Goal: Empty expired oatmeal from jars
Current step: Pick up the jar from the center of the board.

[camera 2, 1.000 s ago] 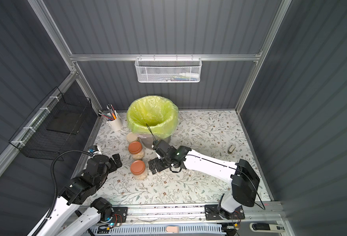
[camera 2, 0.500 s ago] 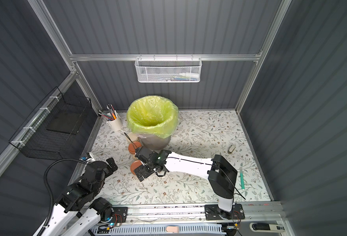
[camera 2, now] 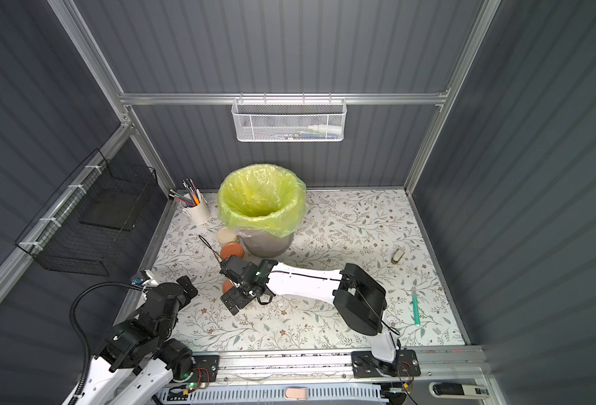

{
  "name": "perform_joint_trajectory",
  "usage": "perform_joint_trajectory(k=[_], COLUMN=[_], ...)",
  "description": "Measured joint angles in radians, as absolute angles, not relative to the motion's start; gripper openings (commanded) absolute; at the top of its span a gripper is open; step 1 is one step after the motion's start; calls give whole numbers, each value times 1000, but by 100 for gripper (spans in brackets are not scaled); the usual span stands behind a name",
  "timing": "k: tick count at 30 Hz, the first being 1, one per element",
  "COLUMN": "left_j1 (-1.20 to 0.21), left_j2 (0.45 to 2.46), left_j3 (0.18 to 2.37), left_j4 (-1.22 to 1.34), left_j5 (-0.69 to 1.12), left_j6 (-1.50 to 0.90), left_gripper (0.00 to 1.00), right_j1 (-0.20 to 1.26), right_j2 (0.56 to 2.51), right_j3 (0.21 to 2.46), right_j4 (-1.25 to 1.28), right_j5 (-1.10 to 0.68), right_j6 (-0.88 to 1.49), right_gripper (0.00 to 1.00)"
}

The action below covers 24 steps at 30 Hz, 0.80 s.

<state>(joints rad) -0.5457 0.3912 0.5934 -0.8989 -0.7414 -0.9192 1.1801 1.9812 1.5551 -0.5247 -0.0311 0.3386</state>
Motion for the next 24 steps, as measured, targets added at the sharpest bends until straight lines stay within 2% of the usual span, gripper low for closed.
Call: perform_joint_trajectory(k=[24], left_j1=[-543], left_j2=[390], left_j3=[593], left_j4=[-906], left_j5=[-752], left_j6=[-937], left_gripper=[100], right_j1=[1169], right_j2=[2055], right_j3=[1629], right_j4=[-506], right_j5=[11], right_j6=[344], right_gripper=[99])
